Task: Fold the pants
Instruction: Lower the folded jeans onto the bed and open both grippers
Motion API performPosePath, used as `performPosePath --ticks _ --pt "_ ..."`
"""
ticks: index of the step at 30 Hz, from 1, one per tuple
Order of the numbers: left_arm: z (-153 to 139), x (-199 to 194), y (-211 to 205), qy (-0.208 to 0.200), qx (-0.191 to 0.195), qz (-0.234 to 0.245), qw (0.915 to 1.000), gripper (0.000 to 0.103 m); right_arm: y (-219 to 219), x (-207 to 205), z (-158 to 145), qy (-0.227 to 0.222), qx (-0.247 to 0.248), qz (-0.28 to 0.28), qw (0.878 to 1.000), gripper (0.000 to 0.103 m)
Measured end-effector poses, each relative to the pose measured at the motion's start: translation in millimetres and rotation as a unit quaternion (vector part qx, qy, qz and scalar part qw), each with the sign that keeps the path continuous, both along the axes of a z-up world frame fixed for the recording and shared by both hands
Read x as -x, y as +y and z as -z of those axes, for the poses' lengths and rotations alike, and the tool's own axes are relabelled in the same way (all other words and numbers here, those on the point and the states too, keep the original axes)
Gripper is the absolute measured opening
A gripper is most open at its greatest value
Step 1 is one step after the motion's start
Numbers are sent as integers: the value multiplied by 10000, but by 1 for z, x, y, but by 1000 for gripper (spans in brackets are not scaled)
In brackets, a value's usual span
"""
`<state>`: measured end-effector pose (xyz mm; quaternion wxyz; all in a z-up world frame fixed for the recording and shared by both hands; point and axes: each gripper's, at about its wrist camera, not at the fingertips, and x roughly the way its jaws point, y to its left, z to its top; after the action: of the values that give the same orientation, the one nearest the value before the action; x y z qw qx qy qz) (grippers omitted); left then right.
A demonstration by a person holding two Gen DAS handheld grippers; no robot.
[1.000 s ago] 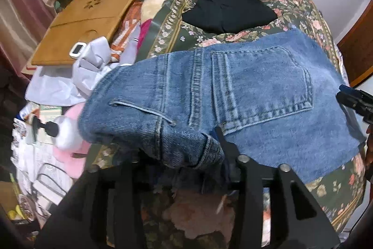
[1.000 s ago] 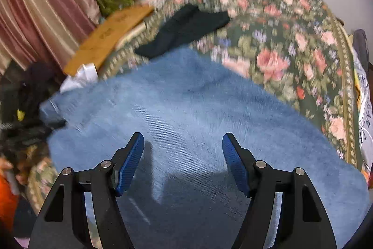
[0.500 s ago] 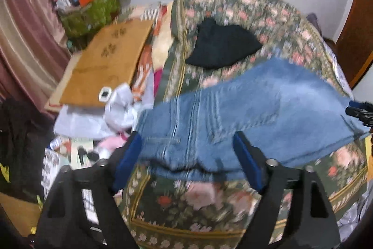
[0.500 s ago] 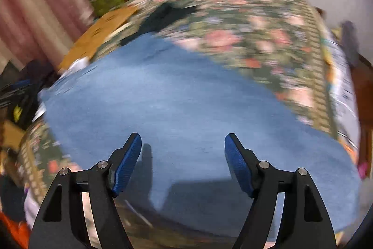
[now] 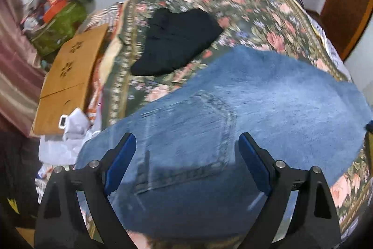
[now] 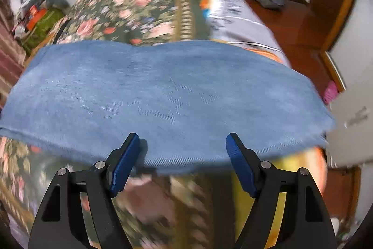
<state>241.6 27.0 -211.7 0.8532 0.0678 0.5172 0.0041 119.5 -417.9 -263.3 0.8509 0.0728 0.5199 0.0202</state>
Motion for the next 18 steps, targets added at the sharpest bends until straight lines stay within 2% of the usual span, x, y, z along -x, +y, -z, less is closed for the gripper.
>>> performPosePath --ticks 4,8,11,14,18 --pt "11 -15 -23 224 108 203 9995 90 -44 20 -8 -143 -404 750 9963 74" --pt "19 -26 -54 402 108 513 9978 90 -74 26 1 -145 -698 1314 9888 74" --pt "24 -31 -77 486 102 710 9962 90 -86 19 15 -36 -1065 1582 9816 74" --pt "26 -36 -100 514 7 887 9947 90 -96 15 22 -197 -1534 1840 9707 76" --pt "30 -40 -129 531 -95 1155 9918 90 -107 8 26 -375 -1827 2048 9609 76"
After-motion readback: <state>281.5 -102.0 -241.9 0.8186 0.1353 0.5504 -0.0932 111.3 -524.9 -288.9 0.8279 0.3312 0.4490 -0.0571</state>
